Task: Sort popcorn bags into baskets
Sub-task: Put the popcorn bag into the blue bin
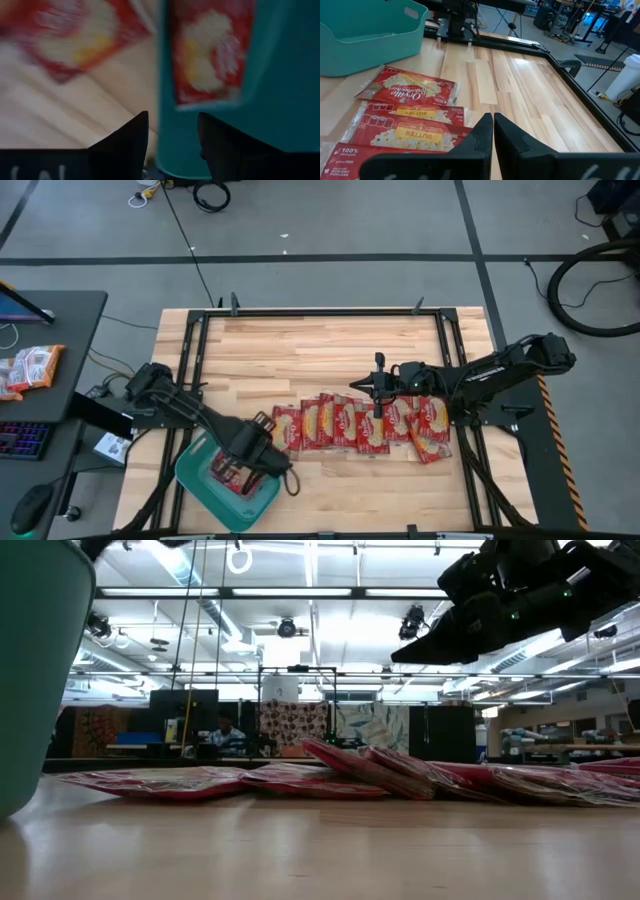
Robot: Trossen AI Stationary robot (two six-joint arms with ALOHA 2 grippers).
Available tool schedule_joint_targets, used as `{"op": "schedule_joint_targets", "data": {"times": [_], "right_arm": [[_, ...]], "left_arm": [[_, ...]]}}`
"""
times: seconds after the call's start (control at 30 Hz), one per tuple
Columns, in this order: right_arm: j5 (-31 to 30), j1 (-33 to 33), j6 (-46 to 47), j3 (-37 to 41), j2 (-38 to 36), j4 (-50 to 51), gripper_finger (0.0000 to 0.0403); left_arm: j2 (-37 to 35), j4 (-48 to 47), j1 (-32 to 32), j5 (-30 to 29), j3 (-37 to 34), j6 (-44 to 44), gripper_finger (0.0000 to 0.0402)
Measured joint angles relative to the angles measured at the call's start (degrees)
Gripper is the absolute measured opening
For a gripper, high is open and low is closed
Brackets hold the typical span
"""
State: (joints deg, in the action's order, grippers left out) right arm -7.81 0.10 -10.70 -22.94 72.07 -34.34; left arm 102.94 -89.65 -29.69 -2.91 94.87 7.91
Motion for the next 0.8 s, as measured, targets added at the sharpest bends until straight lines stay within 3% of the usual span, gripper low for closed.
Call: {"op": "schedule_joint_targets", "data": {"times": [0.17,0.33,0.43,0.57,0.7,0.8], "right_arm": [[0.0,0.0,0.0,0.0,0.0,0.0,0.002],[-0.1,-0.7,-1.5,0.0,0.0,0.9,0.002],[-0.1,-1.5,-2.5,0.0,0.0,2.2,0.002],[-1.6,-2.2,-3.4,0.0,0.0,5.1,0.002],[-5.1,-2.7,-4.9,0.0,0.0,6.5,0.002],[-6.4,-2.8,-6.0,0.0,0.0,7.3,0.002]], "left_arm": [[0.0,7.0,3.9,-6.7,3.5,-2.6,0.0175],[-0.1,16.7,9.7,-7.3,2.6,2.3,0.0171],[-0.2,20.6,14.0,-4.6,0.5,6.6,0.016],[-0.5,26.0,20.6,4.2,-3.1,7.3,0.0144],[-0.4,34.1,26.2,11.8,-8.7,-0.2,0.0133],[-0.4,41.1,29.5,13.8,-13.0,-12.2,0.0131]]}}
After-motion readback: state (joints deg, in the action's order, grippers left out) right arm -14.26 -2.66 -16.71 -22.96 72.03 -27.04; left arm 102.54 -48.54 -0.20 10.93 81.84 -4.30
